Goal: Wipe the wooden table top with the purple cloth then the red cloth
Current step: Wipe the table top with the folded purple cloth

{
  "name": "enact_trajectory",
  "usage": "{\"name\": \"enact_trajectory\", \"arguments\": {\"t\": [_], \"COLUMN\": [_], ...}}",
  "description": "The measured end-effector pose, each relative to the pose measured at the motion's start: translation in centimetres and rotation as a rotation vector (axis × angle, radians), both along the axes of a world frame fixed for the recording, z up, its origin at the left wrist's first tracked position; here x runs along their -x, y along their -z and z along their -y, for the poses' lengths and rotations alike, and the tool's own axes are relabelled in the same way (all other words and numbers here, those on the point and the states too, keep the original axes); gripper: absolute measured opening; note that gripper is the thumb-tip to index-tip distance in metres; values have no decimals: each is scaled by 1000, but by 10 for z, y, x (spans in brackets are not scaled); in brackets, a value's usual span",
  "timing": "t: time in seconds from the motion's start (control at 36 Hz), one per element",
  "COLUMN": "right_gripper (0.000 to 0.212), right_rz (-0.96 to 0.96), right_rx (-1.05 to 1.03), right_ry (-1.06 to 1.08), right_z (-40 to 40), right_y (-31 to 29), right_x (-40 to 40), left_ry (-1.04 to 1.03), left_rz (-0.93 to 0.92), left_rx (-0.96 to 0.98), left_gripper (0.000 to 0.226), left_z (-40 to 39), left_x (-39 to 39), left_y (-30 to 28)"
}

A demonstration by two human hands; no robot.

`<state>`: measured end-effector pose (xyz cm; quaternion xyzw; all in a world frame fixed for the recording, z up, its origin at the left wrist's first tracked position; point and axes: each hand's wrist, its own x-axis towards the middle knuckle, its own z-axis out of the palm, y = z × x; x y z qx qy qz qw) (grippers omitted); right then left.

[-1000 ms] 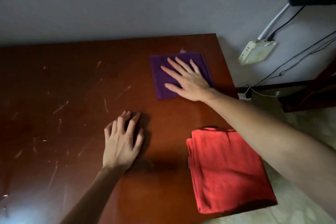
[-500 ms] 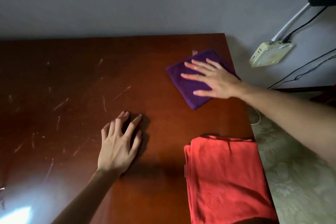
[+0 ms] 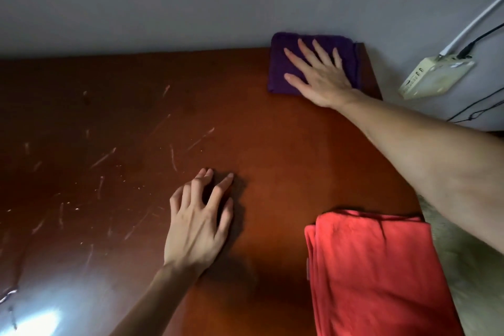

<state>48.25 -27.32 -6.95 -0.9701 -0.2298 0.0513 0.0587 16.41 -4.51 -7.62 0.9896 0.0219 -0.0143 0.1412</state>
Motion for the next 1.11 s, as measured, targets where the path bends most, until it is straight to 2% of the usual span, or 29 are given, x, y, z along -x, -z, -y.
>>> {"name": "enact_trajectory", "arguments": {"t": [0.11,0.17,0.22,0.28,0.39,0.5,0.61,0.72,0.92,1.11], "right_gripper": [67,72,78,77,72,71,69,71,69,68], "right_rz": [7,4,-9,4,29,43,42,36,-13,9], "right_rx": [-10,-19,-36,-34,-31,-55,-2,57,156,150], "right_ry": [55,45,38,22,-29,-104,-205,-346,-712,-702], "right_z": [-31,-51,-68,-83,-110,-133,-150,-144,-156,-192], "right_y": [2,2,2,5,10,11,15,8,-6,-9], "right_x": [61,102,145,189,291,411,488,466,351,200], "left_ry": [-8,-81,-200,-273,-259,-92,22,63,12,17], "left_rz": [56,63,46,121,238,124,86,89,32,-18], "left_rx": [82,257,515,598,399,89,-34,-51,13,75], "left_gripper": [45,41,35,29,20,30,35,44,45,45], "left_z": [-1,-3,-8,-20,-78,-154,-202,-222,-235,-236], "left_x": [1,2,8,21,70,132,173,184,180,181], "left_y": [-2,-5,-11,-17,-24,-16,-13,-14,-1,-1]}}
